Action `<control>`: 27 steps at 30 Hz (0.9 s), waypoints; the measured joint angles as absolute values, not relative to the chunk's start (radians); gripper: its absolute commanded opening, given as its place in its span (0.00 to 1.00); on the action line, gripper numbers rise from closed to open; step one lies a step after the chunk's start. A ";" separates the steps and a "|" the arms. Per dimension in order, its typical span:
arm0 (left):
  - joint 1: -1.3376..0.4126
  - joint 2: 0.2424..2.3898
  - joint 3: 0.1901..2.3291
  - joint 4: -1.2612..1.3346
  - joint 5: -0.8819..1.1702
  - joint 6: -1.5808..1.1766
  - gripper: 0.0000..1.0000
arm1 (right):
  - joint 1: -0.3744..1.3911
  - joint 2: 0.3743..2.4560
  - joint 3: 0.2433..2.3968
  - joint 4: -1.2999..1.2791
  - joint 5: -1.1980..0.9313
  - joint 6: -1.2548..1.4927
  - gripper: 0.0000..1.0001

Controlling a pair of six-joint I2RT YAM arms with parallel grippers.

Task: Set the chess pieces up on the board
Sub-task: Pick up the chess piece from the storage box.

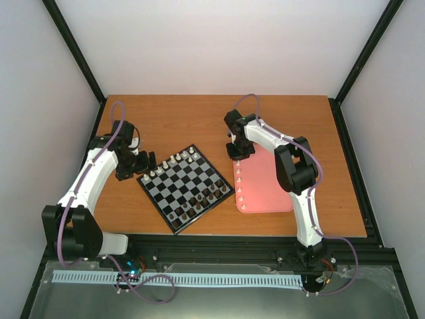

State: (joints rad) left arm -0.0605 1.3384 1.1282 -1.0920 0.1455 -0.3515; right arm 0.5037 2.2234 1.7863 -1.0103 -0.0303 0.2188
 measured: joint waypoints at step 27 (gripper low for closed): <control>-0.060 1.347 1.128 -1.090 0.150 -0.351 1.00 | 0.503 2.228 1.775 -1.038 -0.036 0.210 0.12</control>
State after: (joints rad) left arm -0.0605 1.3472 1.1282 -1.0901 0.1505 -0.3511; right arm 0.5030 2.2276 1.7752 -1.0382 -0.0360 0.2096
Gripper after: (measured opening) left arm 0.998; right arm 0.174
